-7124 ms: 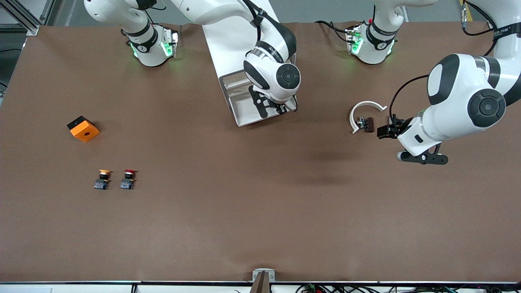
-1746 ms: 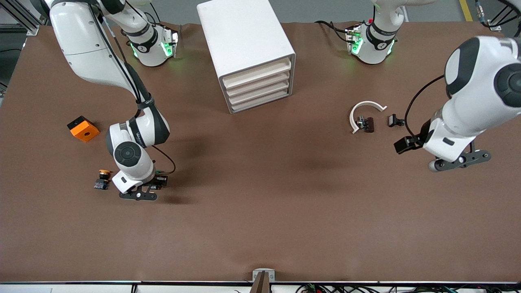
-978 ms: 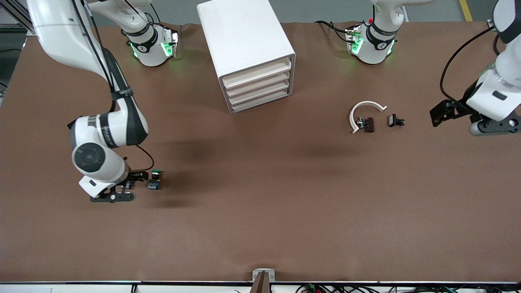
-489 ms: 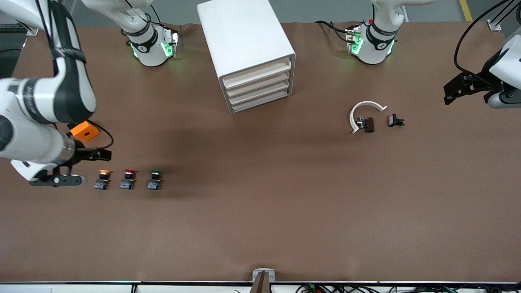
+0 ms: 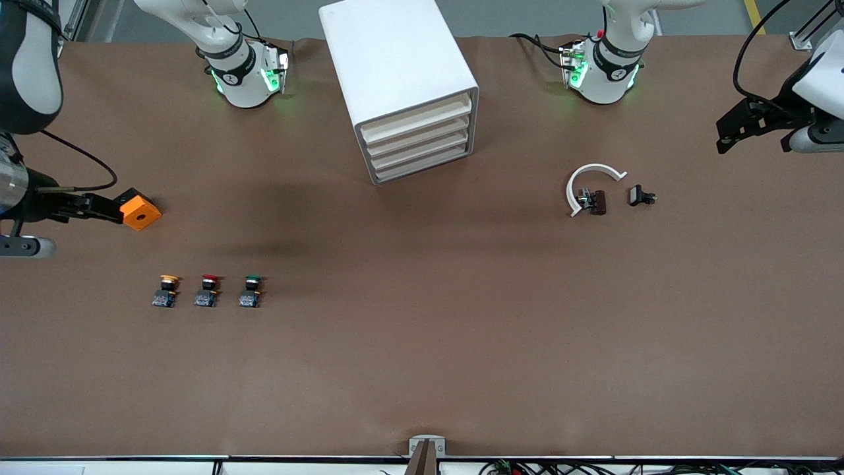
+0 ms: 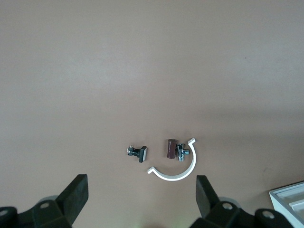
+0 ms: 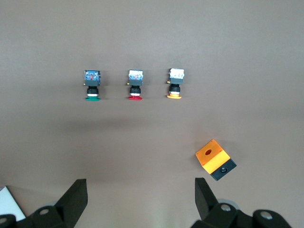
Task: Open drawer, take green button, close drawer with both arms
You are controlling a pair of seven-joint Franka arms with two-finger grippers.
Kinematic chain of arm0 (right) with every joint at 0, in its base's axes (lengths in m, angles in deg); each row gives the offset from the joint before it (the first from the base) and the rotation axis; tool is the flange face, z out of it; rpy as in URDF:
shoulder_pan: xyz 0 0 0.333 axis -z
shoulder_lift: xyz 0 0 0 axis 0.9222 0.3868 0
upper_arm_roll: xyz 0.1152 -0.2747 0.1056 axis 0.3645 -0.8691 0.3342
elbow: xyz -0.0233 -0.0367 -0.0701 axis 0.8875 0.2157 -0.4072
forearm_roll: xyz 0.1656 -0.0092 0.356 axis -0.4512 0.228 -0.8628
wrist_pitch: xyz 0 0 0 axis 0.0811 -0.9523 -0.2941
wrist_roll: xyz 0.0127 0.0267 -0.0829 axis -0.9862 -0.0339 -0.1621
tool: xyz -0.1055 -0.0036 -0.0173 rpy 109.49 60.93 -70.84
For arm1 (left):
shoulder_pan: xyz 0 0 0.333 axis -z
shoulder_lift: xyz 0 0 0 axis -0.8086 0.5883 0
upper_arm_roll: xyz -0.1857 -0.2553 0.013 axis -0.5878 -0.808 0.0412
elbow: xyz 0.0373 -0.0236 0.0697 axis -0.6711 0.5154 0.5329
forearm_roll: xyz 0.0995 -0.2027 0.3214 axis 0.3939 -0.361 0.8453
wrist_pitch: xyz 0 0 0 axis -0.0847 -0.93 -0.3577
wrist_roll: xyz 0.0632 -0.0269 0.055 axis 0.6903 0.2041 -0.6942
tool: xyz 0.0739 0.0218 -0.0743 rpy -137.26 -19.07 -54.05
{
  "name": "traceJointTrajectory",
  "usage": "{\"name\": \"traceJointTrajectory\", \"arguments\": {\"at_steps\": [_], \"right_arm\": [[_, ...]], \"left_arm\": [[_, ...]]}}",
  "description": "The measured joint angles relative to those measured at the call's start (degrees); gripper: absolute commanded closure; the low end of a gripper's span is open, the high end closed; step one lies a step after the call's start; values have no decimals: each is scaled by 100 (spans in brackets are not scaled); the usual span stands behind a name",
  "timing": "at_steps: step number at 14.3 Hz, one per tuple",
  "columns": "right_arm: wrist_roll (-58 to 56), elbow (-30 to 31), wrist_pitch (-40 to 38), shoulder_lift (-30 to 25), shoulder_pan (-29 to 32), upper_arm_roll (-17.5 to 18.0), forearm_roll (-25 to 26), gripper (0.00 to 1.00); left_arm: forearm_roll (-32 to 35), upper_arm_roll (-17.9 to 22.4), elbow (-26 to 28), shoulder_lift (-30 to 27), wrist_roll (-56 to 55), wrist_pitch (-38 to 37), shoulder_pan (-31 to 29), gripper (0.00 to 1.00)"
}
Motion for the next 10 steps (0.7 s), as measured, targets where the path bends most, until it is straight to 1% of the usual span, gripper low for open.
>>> {"name": "traceJointTrajectory", "arguments": {"at_steps": [3, 7, 10], "right_arm": [[0, -377, -248, -14, 6, 10, -29, 0], [0, -723, -412, -16, 127, 3, -189, 0], [0, -797, -926, -17, 173, 5, -210, 0]], "left_arm": [[-1, 0, -5, 48, 0, 60, 7, 0], [-24, -1, -264, 283, 6, 102, 22, 0], [-57, -1, -301, 356, 6, 102, 53, 0]]}}
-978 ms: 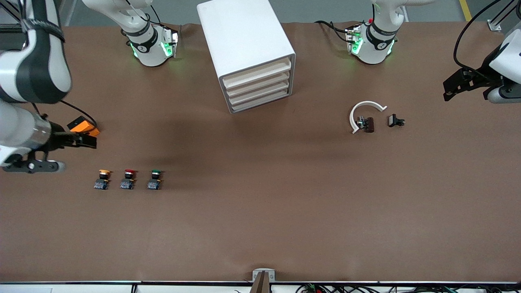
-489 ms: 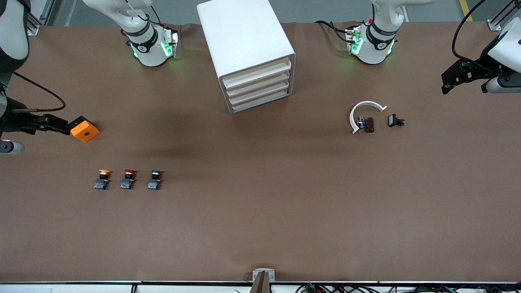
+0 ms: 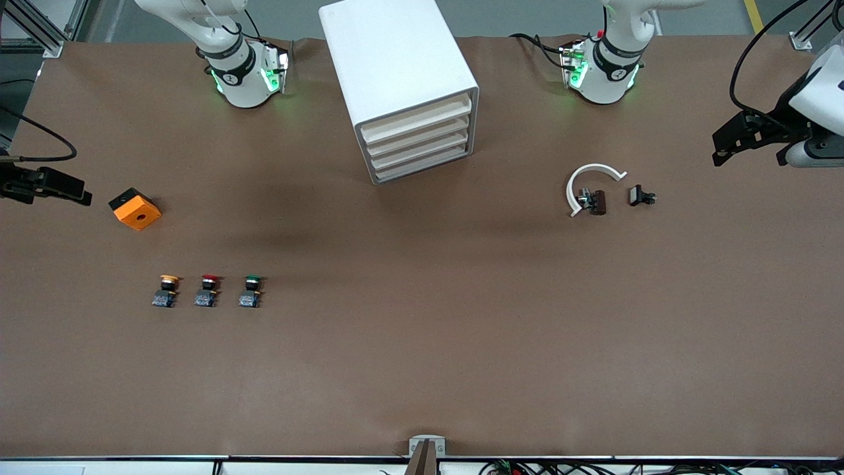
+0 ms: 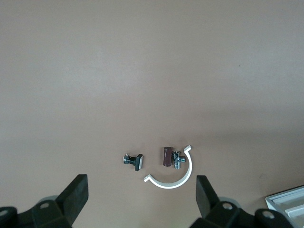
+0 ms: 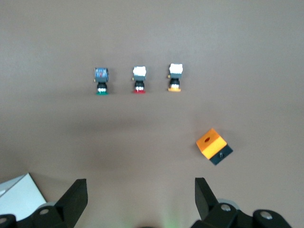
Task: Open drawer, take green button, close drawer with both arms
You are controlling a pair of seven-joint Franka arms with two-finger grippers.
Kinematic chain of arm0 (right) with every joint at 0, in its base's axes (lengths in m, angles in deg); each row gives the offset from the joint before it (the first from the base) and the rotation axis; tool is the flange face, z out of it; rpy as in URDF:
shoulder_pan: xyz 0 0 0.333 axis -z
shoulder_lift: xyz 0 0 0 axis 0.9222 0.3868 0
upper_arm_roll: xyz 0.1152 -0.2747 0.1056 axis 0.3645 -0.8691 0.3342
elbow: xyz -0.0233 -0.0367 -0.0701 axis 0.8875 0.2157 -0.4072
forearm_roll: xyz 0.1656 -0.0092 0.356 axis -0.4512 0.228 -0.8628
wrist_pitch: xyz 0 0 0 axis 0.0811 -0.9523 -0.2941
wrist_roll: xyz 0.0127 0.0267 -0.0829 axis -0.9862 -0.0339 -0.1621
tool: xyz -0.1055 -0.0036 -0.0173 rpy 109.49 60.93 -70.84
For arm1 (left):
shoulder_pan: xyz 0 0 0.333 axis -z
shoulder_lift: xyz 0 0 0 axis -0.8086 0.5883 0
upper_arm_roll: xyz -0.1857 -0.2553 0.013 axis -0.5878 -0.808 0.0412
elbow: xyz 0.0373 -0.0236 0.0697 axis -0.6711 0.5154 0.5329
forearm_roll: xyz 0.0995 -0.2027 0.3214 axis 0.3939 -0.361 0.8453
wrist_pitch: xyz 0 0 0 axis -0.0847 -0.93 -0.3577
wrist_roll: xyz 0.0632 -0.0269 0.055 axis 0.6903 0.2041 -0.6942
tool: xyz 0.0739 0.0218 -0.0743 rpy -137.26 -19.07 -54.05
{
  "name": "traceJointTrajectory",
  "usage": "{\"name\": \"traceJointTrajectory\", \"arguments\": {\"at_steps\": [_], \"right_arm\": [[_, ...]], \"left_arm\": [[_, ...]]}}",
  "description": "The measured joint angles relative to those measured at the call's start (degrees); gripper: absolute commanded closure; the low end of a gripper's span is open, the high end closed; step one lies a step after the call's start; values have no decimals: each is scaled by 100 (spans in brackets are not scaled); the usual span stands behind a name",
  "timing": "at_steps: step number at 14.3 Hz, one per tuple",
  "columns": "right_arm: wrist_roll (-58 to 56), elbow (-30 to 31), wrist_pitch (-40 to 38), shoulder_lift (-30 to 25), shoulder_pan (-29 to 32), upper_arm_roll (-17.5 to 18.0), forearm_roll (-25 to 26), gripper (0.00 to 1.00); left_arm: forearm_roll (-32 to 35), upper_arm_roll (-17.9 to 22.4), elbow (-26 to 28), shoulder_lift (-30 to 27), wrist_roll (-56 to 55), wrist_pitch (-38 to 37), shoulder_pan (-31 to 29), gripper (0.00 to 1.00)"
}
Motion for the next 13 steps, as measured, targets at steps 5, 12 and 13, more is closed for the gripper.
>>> {"name": "traceJointTrajectory", "arguments": {"at_steps": [5, 12, 13], "right_arm": [[-32, -42, -74, -200, 2, 16, -10, 0], [-48, 292, -15, -777, 1, 69, -23, 0], [-48, 453, 66, -900, 0, 72, -23, 0]], "left_arm": [[-103, -9, 1, 21, -8, -10, 18, 0], [-150, -10, 18, 35, -418, -129, 20, 0], [-150, -10, 18, 43, -483, -159, 20, 0]]}}
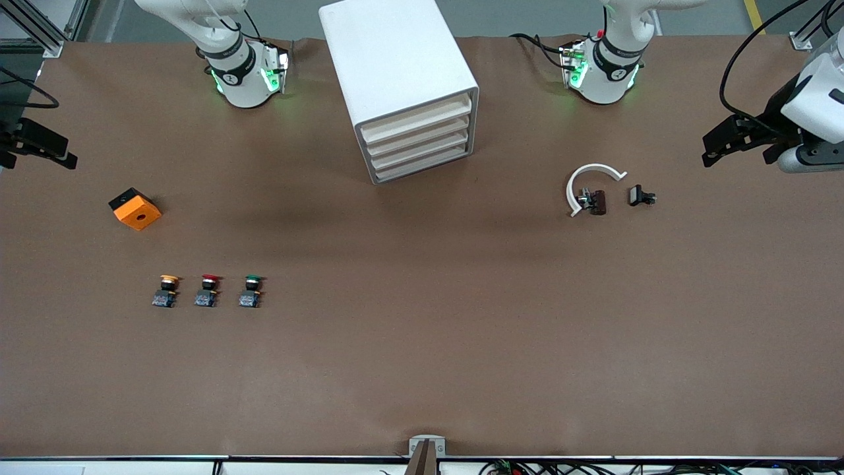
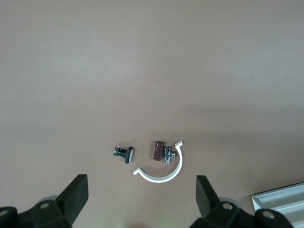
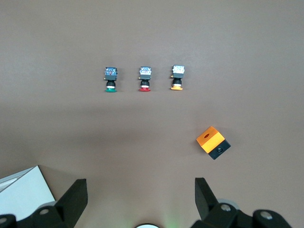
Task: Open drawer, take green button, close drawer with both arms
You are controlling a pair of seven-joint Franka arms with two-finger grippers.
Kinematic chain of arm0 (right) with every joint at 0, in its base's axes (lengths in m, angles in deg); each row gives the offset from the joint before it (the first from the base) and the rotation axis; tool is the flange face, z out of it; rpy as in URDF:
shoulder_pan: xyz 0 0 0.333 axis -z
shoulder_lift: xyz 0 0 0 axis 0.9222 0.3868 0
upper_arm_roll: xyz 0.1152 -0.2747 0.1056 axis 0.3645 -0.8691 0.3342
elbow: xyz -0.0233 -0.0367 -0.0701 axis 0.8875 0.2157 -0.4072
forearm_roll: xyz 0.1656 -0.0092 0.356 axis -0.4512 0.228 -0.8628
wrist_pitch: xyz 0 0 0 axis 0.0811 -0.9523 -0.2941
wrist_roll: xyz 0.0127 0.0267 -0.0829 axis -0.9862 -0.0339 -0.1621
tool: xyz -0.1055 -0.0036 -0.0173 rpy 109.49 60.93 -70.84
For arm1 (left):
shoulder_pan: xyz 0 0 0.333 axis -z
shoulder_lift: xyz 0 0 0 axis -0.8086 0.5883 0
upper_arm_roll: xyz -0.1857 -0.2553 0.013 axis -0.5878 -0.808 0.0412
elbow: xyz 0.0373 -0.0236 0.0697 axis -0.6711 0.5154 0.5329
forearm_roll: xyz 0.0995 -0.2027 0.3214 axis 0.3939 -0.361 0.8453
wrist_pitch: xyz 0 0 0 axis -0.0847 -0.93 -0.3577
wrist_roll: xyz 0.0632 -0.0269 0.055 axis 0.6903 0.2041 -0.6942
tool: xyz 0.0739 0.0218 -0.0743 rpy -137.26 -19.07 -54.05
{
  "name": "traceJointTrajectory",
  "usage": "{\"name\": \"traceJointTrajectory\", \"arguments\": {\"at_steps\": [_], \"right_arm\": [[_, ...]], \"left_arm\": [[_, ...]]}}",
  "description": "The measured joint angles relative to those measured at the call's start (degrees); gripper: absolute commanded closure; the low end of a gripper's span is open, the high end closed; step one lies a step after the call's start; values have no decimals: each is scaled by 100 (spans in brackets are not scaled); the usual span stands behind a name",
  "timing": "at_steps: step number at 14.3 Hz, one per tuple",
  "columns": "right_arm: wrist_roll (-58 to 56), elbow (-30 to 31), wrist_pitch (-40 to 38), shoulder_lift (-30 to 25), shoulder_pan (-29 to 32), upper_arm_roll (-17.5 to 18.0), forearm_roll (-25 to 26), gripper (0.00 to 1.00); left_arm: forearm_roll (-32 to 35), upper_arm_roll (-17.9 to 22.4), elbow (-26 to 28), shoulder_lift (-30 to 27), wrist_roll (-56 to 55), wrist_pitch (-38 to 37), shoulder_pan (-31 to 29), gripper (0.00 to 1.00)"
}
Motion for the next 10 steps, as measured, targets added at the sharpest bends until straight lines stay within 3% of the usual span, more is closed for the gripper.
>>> {"name": "traceJointTrajectory", "arguments": {"at_steps": [4, 10], "right_arm": [[2, 477, 159, -439, -6, 5, -8, 0], [6, 512, 210, -573, -23, 6, -30, 0]], "left_arm": [[80, 1, 1, 14, -57, -39, -2, 0], [287, -1, -25, 23, -57, -39, 4, 0]]}}
